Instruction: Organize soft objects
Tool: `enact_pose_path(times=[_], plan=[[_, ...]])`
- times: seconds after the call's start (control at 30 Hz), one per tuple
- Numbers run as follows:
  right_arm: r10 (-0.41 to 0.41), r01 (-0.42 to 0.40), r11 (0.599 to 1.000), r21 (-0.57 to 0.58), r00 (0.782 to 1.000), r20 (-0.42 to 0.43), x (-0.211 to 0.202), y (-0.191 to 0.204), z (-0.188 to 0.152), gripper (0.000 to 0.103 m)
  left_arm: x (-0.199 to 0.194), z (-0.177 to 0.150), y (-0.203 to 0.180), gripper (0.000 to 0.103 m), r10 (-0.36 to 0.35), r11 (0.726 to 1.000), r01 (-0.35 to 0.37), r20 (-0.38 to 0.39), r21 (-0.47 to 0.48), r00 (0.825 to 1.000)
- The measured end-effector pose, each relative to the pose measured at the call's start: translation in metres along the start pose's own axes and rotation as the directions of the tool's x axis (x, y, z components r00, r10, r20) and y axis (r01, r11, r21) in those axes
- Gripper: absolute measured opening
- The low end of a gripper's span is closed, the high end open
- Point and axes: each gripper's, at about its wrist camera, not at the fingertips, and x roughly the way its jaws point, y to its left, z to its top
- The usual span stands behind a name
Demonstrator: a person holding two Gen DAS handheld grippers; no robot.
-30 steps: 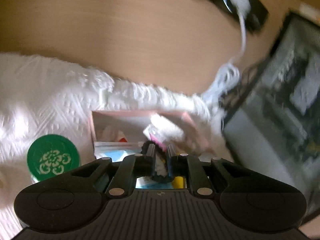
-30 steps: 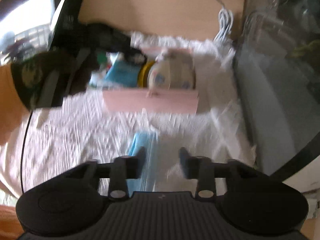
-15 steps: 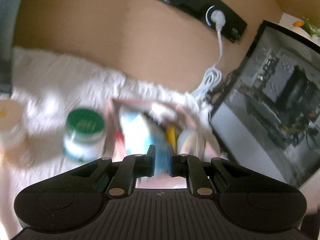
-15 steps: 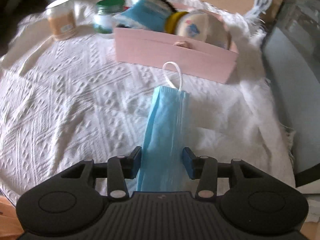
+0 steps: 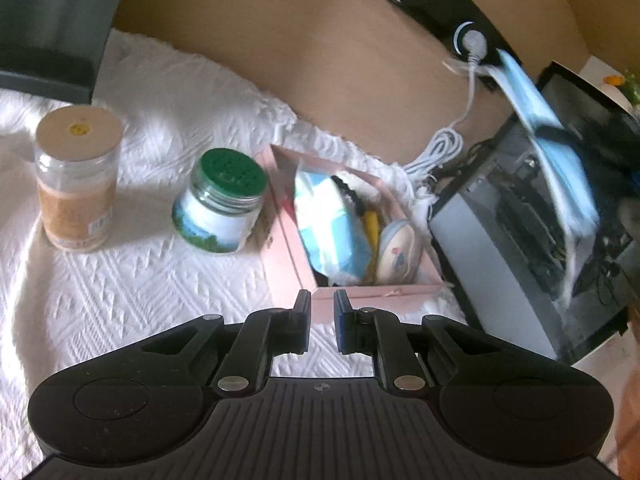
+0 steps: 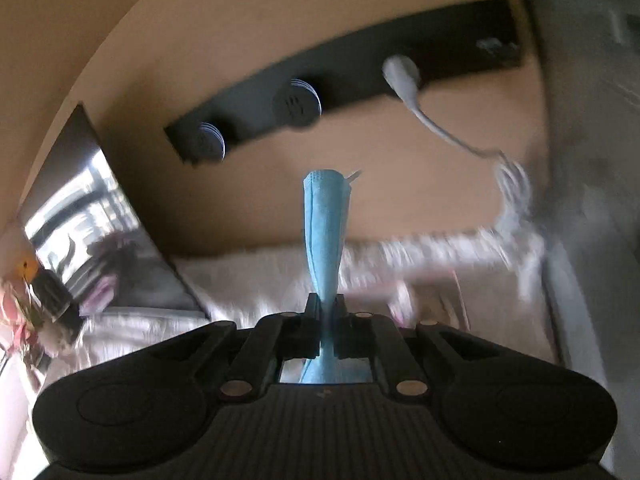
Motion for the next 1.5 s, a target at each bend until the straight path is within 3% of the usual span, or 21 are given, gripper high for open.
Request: enact_pose_path(times=[0.07, 0.17, 0.33, 0.43, 0.73, 0.83, 0.97, 1.0, 1.13, 1.27, 1.4, 1.5], plan=[[-0.012, 0.012, 1.0, 0.013, 1.0, -0.015, 0.033, -0.001, 0.005, 0.005, 0.005, -0.001, -0.001, 0.013, 0.007, 1.0, -0.007, -0.022, 0.011, 1.0], [-0.002, 0.012, 0.995, 0.096, 0.994, -0.105, 0.097, -0.015, -0.002, 0.005, 0.013, -0.004, 0.0, 0.013, 0.04, 0.999, -0.039, -0.054, 0.019, 0.998], [-0.072, 0.127, 0.975, 0.181, 0.957, -0.282, 0.173, -0.045, -0.04, 0.006, 0.015, -0.003, 0.006, 0.013, 0.07, 0.997, -0.069, -0.061, 0.022, 0.996], [-0.106, 0.162, 0.974, 0.158, 0.944, -0.311, 0.184, -0.051, -0.058, 0.003, 0.02, -0.001, 0.016, 0.013, 0.101, 0.995, -0.101, -0.064, -0.005, 0.993], [-0.181, 0.181, 0.983, -0.026, 0.953, -0.243, 0.181, -0.033, -0.066, 0.003, 0.041, 0.004, 0.012, 0.013, 0.091, 0.996, -0.091, -0.089, 0.004, 0.992], [-0.171, 0.166, 0.985, -0.044, 0.956, -0.236, 0.176, -0.027, -0.062, 0.011, 0.04, 0.007, 0.006, 0.013, 0.078, 0.997, -0.076, -0.082, 0.028, 0.994], [-0.141, 0.136, 0.99, -0.04, 0.974, -0.179, 0.15, -0.022, -0.05, 0.058, 0.041, 0.02, 0.001, 0.013, 0.08, 0.996, -0.078, -0.045, 0.053, 0.996], [-0.149, 0.145, 0.989, -0.043, 0.978, -0.146, 0.141, -0.021, -0.047, 0.059, 0.044, 0.024, 0.0, 0.013, 0.084, 0.995, -0.082, -0.038, 0.054, 0.996], [-0.188, 0.186, 0.982, -0.036, 0.98, -0.061, 0.109, -0.032, -0.035, 0.059, 0.06, 0.035, -0.009, 0.013, 0.077, 0.995, -0.074, -0.035, 0.067, 0.996], [-0.251, 0.252, 0.968, 0.005, 0.965, -0.072, 0.098, -0.055, -0.044, 0.058, 0.082, 0.039, -0.021, 0.013, 0.086, 0.992, -0.082, -0.038, 0.095, 0.996], [-0.275, 0.279, 0.96, 0.015, 0.953, -0.129, 0.105, -0.069, -0.066, 0.039, 0.095, 0.041, -0.025, 0.013, 0.087, 0.99, -0.084, -0.024, 0.114, 0.996], [-0.241, 0.254, 0.966, 0.055, 0.953, -0.182, 0.118, -0.074, -0.077, 0.025, 0.101, 0.049, -0.023, 0.013, 0.104, 0.987, -0.102, -0.008, 0.121, 0.995]])
